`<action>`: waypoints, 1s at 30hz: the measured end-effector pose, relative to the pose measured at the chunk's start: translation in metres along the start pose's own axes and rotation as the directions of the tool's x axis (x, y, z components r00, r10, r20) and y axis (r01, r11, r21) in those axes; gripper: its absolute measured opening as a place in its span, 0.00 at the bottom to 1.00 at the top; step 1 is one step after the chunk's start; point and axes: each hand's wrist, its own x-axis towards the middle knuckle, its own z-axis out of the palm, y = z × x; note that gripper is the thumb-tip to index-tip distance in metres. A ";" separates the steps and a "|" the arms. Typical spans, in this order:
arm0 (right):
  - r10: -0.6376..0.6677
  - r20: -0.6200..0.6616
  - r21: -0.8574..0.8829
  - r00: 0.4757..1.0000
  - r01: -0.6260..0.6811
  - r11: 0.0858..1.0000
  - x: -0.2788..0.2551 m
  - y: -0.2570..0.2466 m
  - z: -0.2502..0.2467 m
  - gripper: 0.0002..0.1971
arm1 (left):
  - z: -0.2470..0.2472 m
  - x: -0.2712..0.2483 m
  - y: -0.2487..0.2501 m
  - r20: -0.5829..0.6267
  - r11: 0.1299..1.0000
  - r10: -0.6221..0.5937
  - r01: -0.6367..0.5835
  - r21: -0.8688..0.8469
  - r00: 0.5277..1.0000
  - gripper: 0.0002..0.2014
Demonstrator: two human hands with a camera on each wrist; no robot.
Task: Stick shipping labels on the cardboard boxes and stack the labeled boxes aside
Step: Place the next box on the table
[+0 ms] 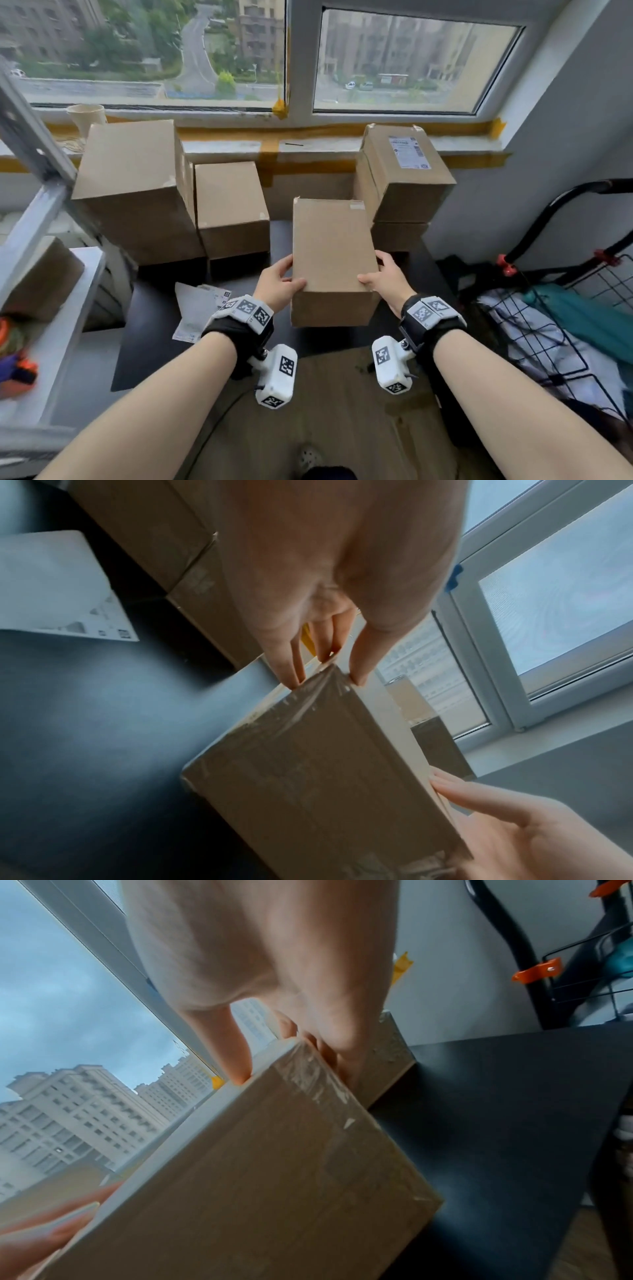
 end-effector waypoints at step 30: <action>-0.074 0.300 -0.850 0.951 0.302 0.432 0.055 -0.009 0.033 0.19 | -0.027 0.003 0.000 -0.151 0.537 -0.045 0.151 0.830 0.988 0.24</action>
